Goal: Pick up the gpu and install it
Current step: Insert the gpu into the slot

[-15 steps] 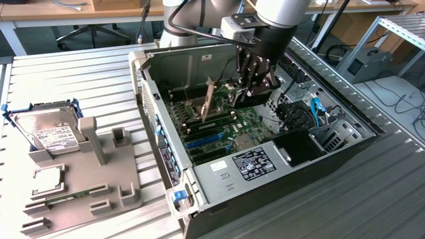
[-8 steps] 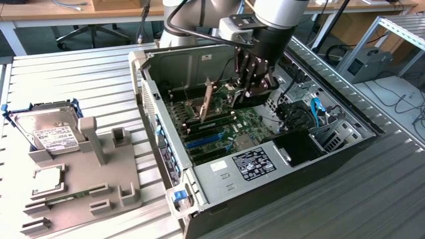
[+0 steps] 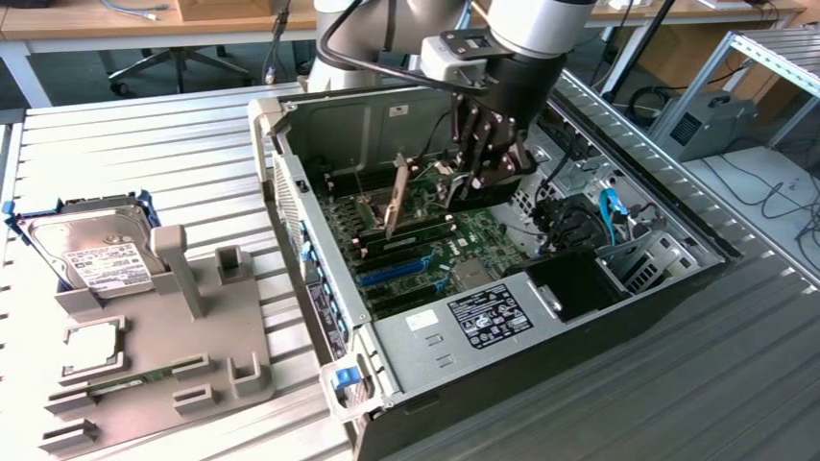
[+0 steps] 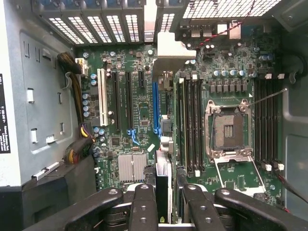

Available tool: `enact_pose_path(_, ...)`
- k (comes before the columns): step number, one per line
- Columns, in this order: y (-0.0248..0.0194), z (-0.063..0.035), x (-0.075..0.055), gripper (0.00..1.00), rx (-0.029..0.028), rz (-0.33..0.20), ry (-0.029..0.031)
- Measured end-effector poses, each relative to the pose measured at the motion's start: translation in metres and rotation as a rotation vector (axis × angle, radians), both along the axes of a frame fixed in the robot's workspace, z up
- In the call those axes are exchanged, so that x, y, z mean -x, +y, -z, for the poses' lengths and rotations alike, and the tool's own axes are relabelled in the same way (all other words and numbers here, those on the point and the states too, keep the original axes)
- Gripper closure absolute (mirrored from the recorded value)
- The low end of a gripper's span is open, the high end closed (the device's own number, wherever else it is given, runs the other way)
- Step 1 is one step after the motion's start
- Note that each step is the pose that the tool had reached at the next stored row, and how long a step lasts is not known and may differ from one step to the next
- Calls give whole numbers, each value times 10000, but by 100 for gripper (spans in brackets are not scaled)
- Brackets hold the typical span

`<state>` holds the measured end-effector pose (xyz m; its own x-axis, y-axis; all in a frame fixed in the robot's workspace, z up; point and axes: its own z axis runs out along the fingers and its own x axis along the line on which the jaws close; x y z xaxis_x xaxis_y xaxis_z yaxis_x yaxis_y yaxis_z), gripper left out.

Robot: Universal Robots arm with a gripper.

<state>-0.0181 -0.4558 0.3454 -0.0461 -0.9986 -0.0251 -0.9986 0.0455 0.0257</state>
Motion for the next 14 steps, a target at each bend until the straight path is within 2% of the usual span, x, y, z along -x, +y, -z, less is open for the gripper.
enact_pose_path(14,0,37,9,74,0,0,0)
